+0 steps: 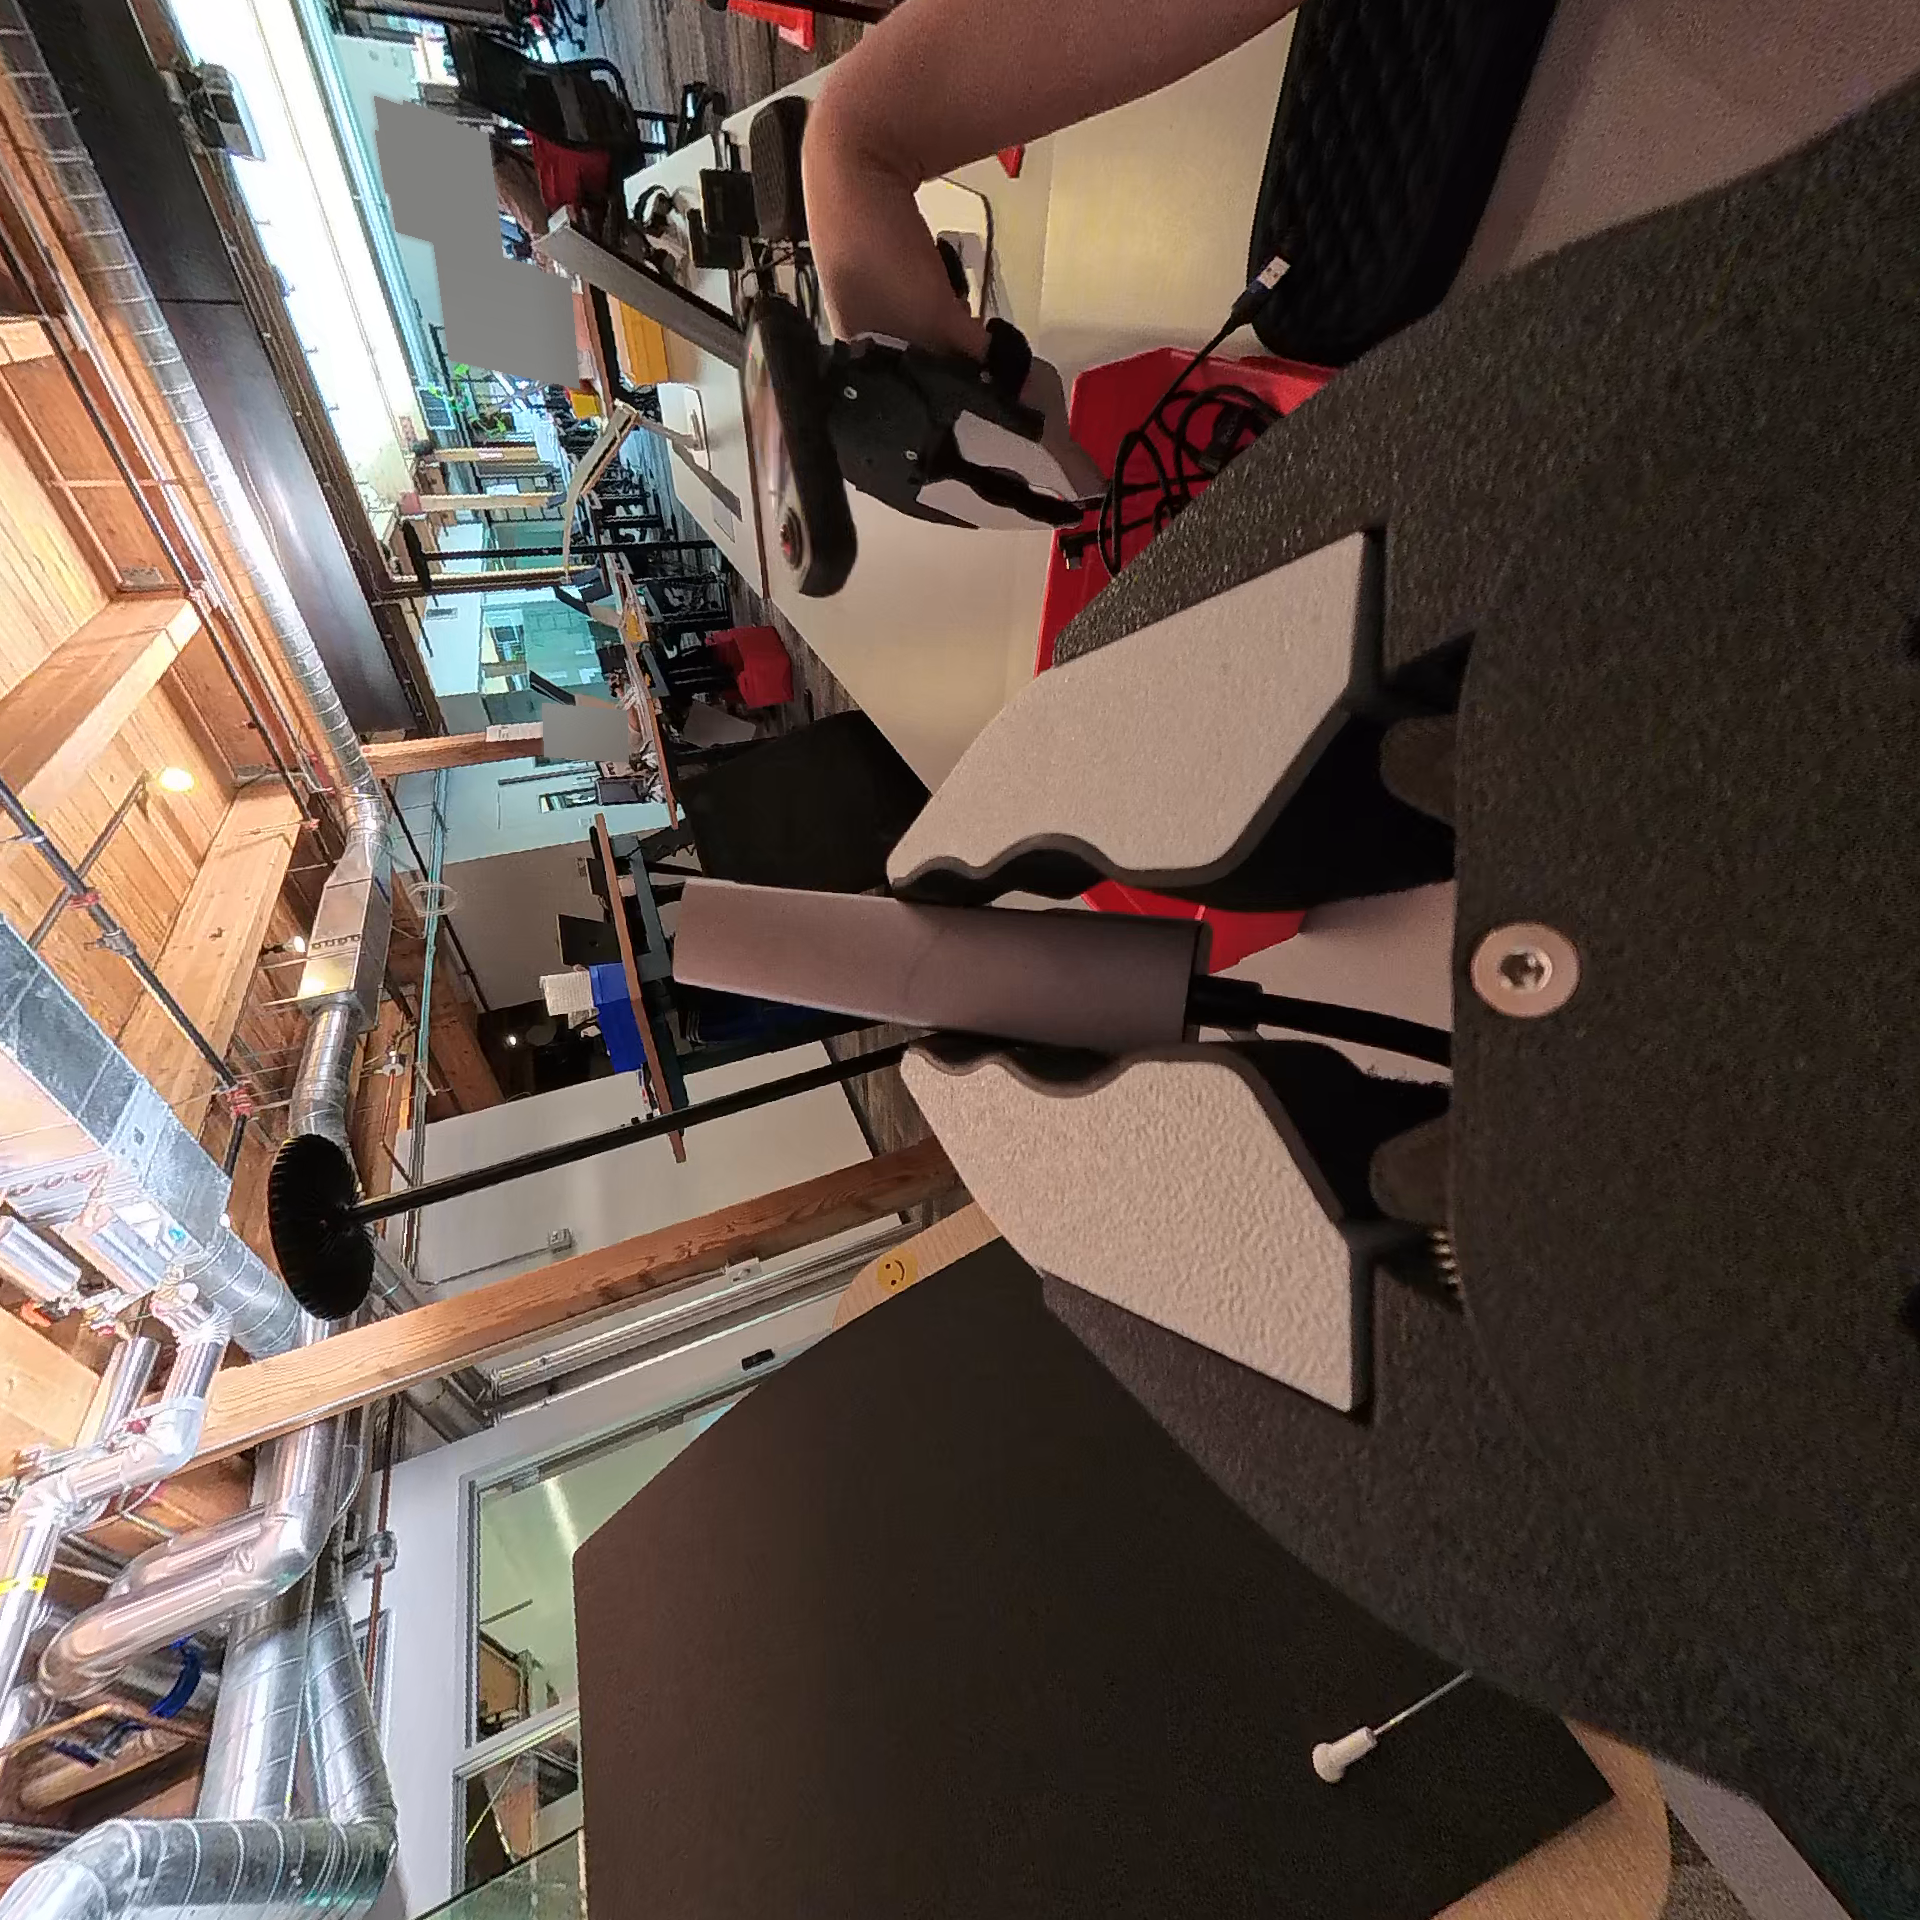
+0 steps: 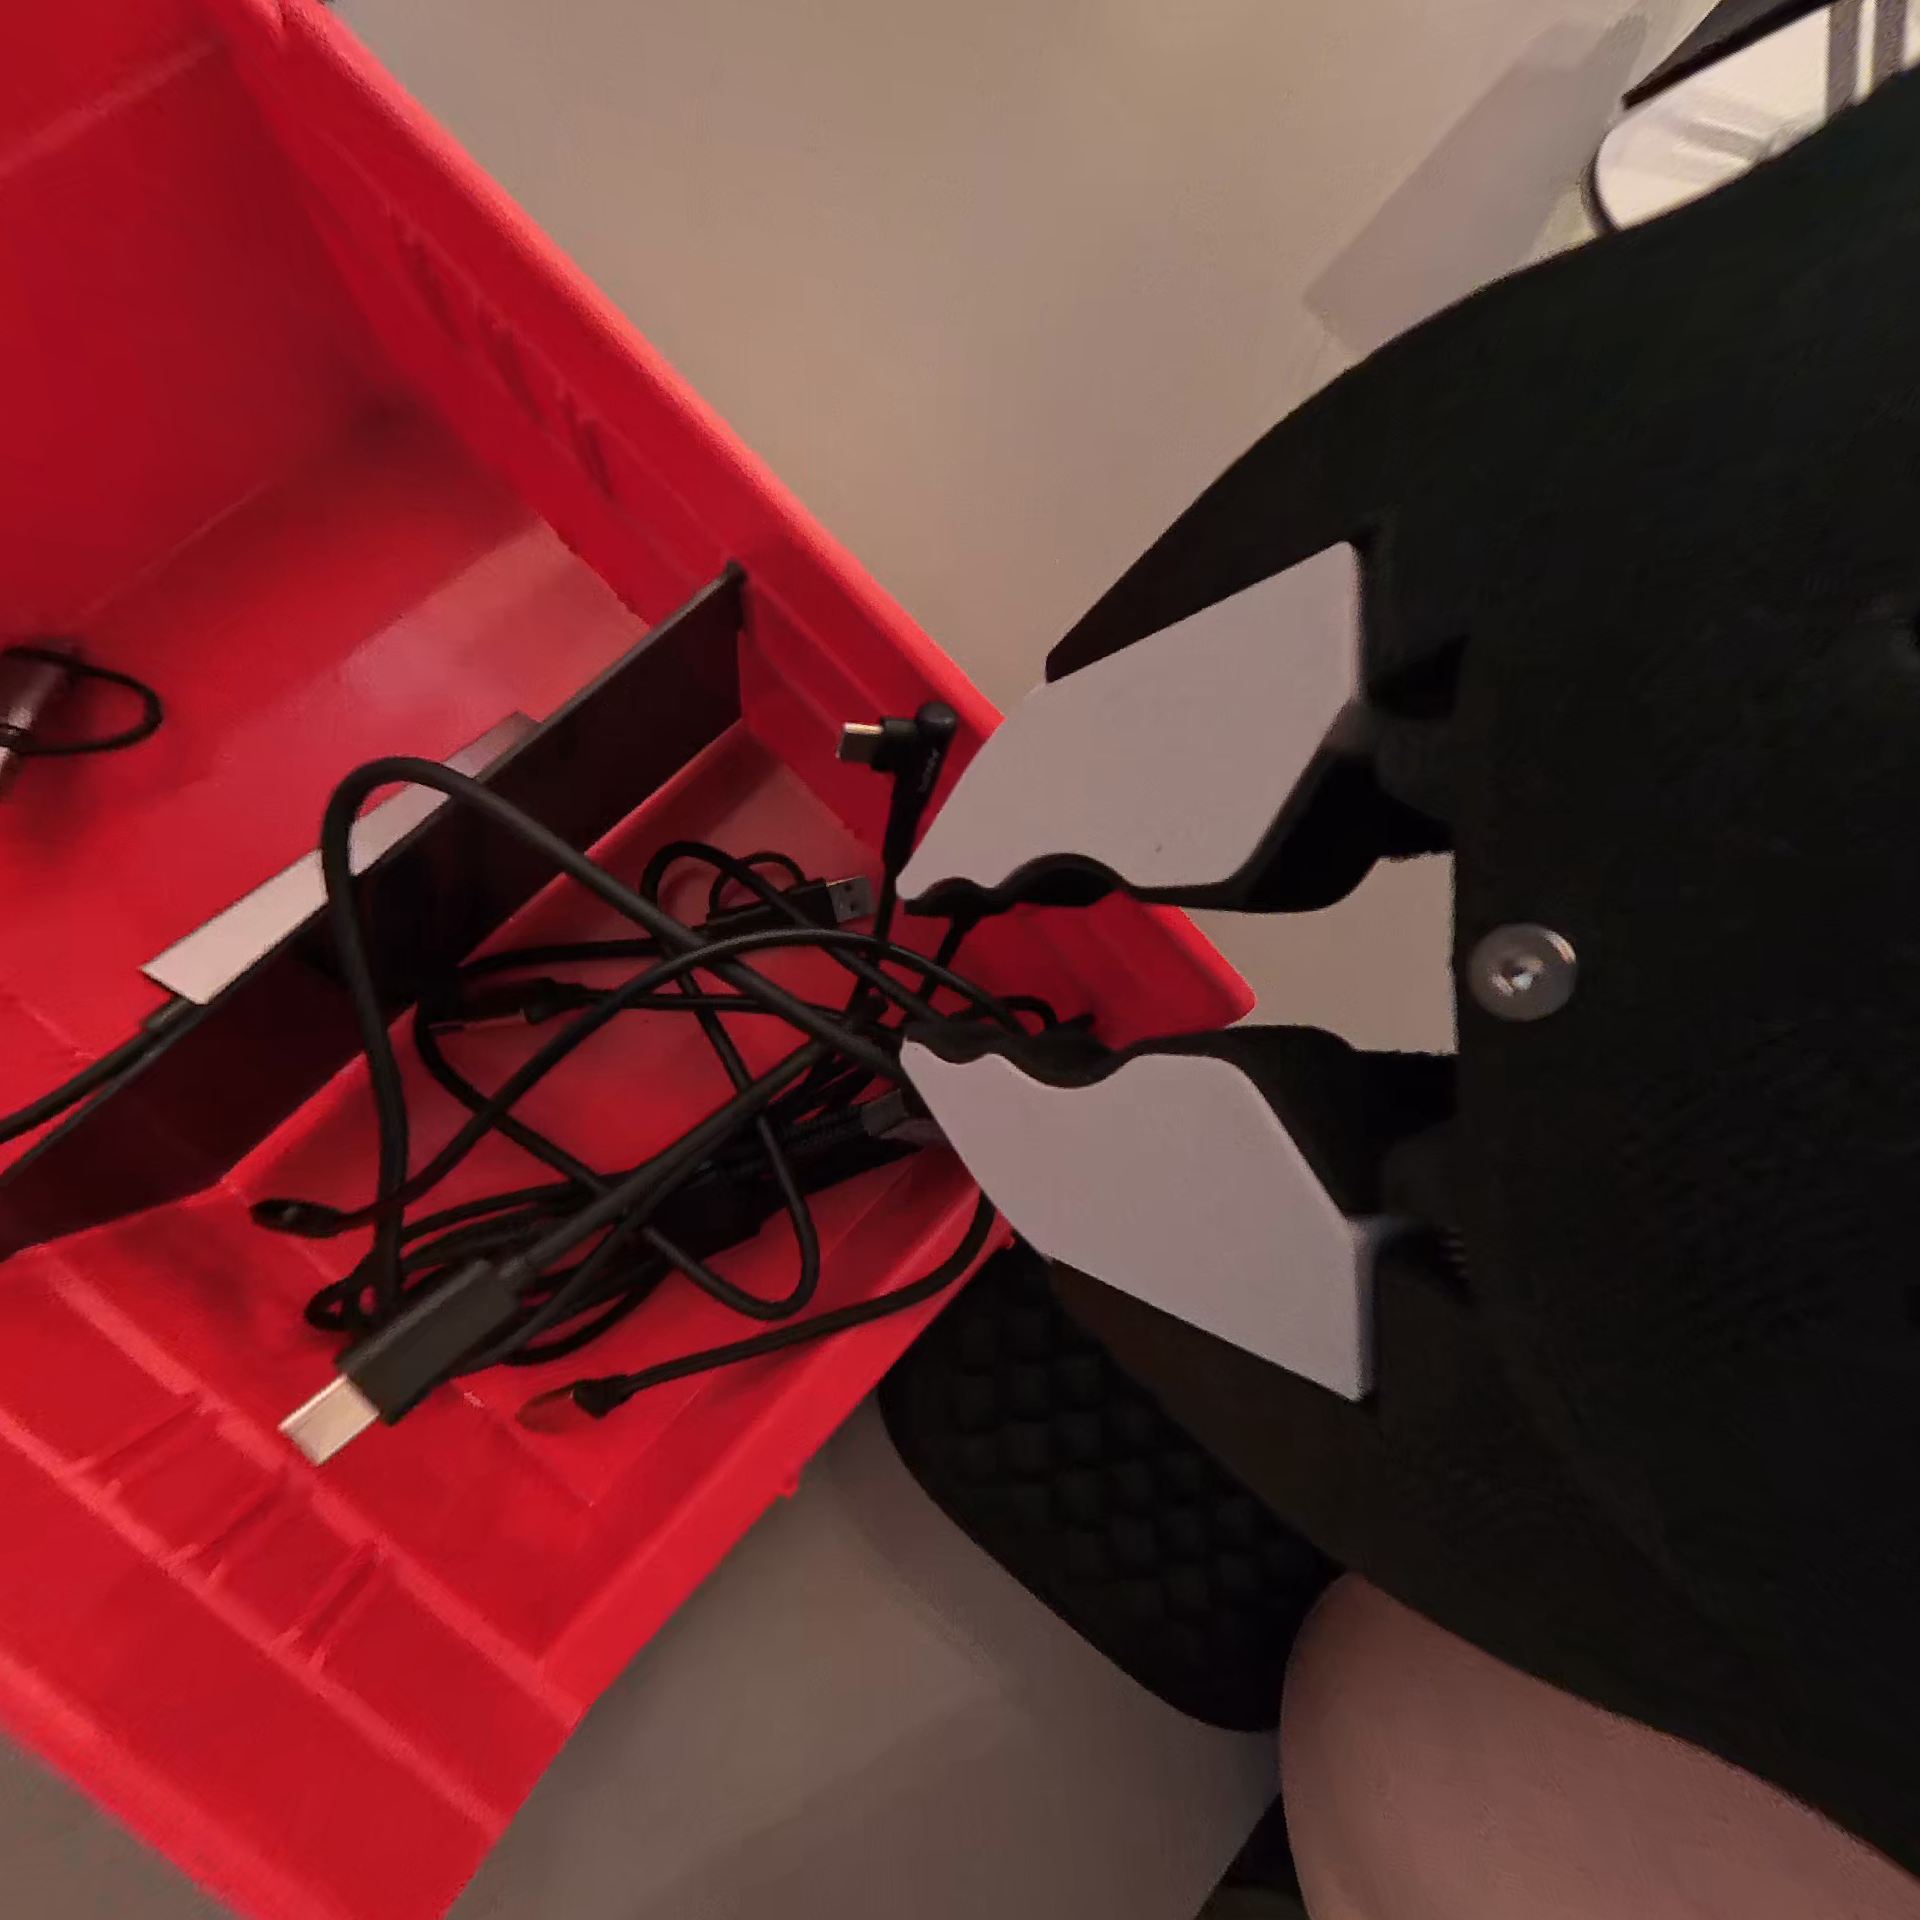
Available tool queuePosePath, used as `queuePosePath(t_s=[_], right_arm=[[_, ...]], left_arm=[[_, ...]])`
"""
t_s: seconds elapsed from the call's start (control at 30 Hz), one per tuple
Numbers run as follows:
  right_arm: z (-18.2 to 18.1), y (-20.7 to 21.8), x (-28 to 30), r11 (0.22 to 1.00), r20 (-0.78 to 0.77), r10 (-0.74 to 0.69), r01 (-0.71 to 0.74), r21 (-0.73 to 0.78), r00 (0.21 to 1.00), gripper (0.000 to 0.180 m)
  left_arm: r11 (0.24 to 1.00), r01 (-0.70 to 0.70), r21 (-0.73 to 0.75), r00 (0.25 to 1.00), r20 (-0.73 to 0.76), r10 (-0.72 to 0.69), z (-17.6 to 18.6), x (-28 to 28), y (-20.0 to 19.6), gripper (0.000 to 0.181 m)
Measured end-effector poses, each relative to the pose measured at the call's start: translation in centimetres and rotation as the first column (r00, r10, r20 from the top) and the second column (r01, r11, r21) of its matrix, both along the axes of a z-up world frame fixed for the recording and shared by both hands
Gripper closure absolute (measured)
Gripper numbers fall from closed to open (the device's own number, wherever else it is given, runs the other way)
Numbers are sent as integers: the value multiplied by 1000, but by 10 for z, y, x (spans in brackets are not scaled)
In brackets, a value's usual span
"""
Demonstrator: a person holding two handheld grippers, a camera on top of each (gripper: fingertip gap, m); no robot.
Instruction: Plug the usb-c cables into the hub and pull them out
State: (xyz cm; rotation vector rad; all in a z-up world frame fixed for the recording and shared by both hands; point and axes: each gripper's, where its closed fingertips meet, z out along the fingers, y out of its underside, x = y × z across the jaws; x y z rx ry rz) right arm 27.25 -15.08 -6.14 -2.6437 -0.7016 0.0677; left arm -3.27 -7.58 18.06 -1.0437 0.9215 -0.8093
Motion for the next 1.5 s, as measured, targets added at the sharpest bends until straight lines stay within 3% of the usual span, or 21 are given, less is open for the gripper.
queuePosePath(t_s=[0.07,0.2,0.27,0.4,0.5,0.6,0.9,1.07,1.2,1.27,1.43,1.5], right_arm=[[-11,-3,4,998,12,-12,13,-62,1000,158],[-25,-5,7,986,14,3,-1,-166,1000,174],[-13,5,8,996,28,-4,6,-92,1000,174],[24,32,-11,978,104,114,-130,161,988,175],[33,48,-29,948,138,190,-218,232,972,175],[19,54,-29,948,163,227,-256,188,960,175],[-19,26,2,988,30,150,-151,19,988,173],[0,39,5,978,55,135,-142,152,989,177],[-5,40,1,974,91,177,-188,128,980,178],[-7,40,3,985,81,134,-142,97,988,177],[0,37,11,992,100,54,-65,104,994,156],[-5,33,12,996,109,41,-49,75,993,155]], left_arm=[[1000,1,0,1000,0,-1,0,0,0,157],[1000,-3,1,1000,-3,3,0,1,0,158],[1000,-2,-1,1000,-2,2,-1,1,1,157],[1000,-2,-5,1000,3,2,-1,0,2,157],[1000,-3,-5,1000,1,3,-1,1,3,158],[1000,-2,-3,1000,0,2,-1,1,2,157],[1000,7,-15,1000,6,-7,-2,-1,5,158],[1000,15,-21,1000,-7,-15,-5,3,6,157],[1000,16,-25,1000,-10,-17,-7,4,6,157],[1000,14,-26,1000,-17,-15,-7,4,7,157],[1000,14,-22,1000,-11,-15,-6,3,5,157],[1000,14,-20,1000,-10,-14,-6,3,5,158]])
